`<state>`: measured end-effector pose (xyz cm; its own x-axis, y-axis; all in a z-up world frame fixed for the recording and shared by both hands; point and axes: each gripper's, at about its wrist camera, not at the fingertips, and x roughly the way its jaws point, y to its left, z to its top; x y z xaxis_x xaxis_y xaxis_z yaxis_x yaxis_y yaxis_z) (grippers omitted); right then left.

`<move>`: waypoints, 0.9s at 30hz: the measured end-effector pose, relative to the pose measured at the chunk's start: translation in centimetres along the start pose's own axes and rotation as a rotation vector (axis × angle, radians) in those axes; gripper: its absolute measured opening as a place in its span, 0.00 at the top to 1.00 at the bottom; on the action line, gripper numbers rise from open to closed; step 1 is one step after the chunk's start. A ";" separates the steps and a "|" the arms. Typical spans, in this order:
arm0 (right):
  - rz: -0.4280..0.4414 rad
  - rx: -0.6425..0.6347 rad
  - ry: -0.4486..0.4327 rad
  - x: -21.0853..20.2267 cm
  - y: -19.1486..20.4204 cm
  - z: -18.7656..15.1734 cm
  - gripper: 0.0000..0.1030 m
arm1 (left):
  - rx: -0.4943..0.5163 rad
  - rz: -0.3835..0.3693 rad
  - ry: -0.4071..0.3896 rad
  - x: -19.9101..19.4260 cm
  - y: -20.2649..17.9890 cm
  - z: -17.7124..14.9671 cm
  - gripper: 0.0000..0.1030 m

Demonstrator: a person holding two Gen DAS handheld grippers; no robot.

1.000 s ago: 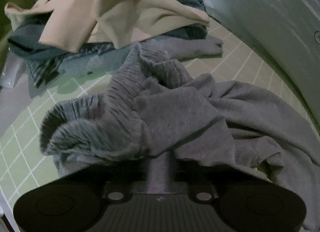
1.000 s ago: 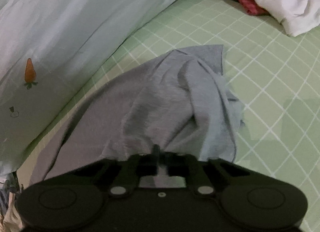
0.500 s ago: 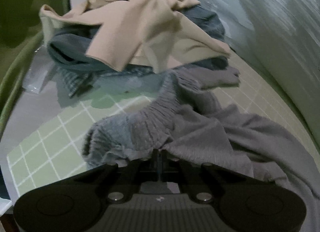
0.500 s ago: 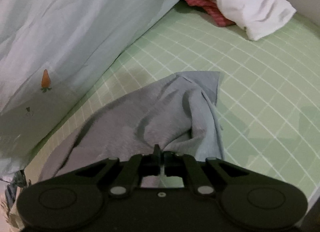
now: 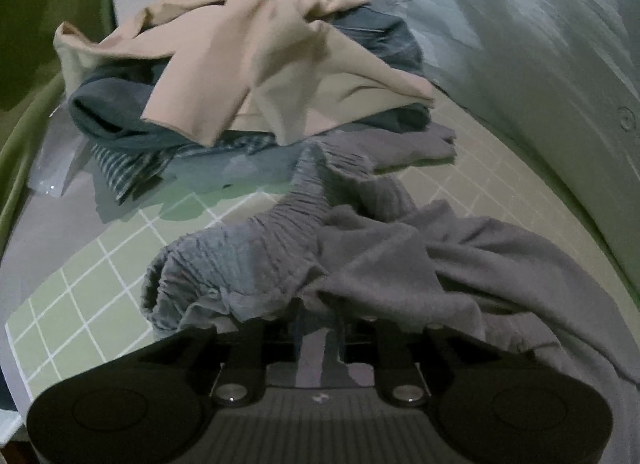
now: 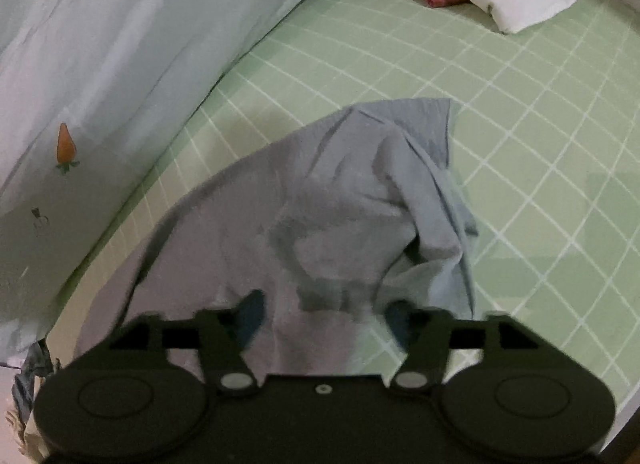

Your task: Fold clothes

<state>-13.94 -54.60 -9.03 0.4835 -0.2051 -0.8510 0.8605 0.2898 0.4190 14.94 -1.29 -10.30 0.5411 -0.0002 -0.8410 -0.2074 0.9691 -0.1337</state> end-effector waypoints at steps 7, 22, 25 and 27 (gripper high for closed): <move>0.052 0.071 0.076 1.2 -1.5 -2.2 0.16 | 0.051 -0.040 0.020 -0.8 -1.4 -1.5 0.73; 0.077 -0.175 0.014 -2.6 3.1 -0.8 0.99 | 0.057 -0.046 0.027 -1.3 -1.7 -2.5 0.73; 0.138 -0.230 -0.048 -3.3 6.9 2.8 0.99 | 0.049 -0.039 0.027 -0.9 -1.5 -2.0 0.73; 0.191 -0.248 -0.103 -2.6 10.3 5.9 0.99 | 0.036 -0.033 0.024 -0.6 -1.4 -1.7 0.73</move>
<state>-5.41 -56.62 -0.67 0.6567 -0.2151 -0.7229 0.6936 0.5486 0.4668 13.55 -3.06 -10.51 0.5271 -0.0382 -0.8489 -0.1602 0.9766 -0.1435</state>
